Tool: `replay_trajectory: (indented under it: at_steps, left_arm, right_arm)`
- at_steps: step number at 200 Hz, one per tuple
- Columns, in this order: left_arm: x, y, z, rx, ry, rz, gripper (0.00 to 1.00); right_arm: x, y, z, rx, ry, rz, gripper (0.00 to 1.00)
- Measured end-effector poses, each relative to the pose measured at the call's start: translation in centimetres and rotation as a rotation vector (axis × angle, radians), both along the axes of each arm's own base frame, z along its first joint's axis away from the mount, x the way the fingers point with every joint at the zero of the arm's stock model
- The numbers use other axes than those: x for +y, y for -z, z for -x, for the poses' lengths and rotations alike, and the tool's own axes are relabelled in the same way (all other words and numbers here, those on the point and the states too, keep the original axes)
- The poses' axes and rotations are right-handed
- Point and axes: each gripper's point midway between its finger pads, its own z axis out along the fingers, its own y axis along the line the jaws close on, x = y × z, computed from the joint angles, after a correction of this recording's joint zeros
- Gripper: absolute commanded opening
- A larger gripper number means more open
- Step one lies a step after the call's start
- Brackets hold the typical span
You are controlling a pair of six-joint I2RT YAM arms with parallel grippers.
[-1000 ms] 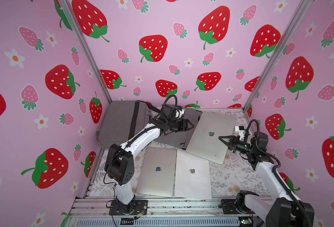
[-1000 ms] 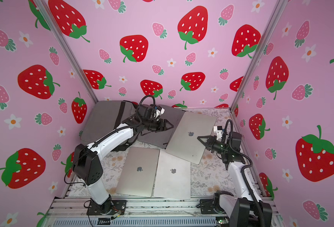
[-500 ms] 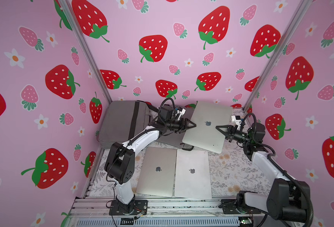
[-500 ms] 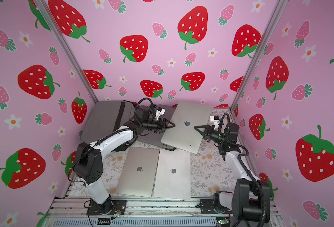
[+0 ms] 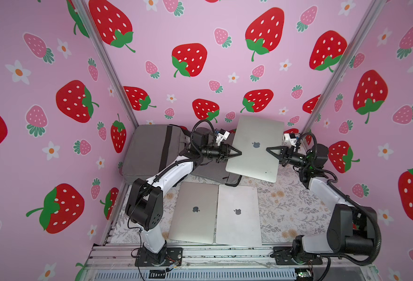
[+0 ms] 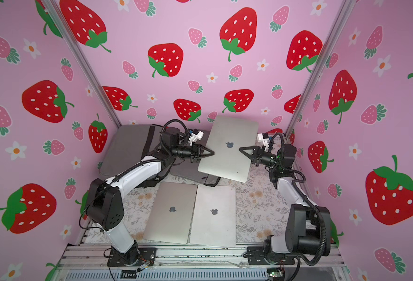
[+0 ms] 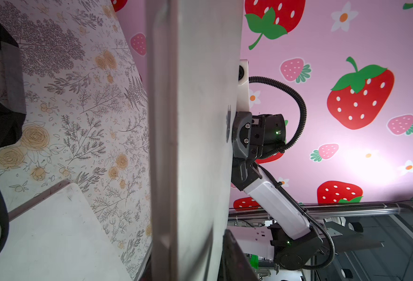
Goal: Open the zippered laptop bag and take out the laptop
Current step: Place the laptop at the center of the board.
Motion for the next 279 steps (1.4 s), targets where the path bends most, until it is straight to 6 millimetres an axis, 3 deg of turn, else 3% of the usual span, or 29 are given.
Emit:
replay_trajectory:
  at_steps: [81, 192, 208, 254, 279]
  left_arm:
    - [0.2, -0.6, 0.0, 0.029, 0.012, 0.009, 0.33]
    - [-0.9, -1.9, -4.6, 0.021, 0.028, 0.045, 0.34]
    - [-0.9, -2.0, -5.0, 0.019, 0.028, 0.047, 0.29]
    - [-0.9, -2.5, -4.9, 0.023, 0.065, 0.063, 0.0]
    - [-0.9, -2.5, -4.8, 0.024, 0.069, 0.063, 0.0]
  right_arm:
    - [0.5, 0.4, -0.2, 0.022, -0.048, -0.002, 0.0]
    - [0.6, 0.1, -0.5, 0.006, -0.024, -0.006, 0.0]
    - [0.7, 0.1, -0.4, 0.003, -0.027, -0.005, 0.0]
    - [0.8, 0.2, -0.3, 0.003, -0.034, -0.003, 0.0]
    - [0.8, 0.5, -0.4, -0.003, -0.032, 0.006, 0.0]
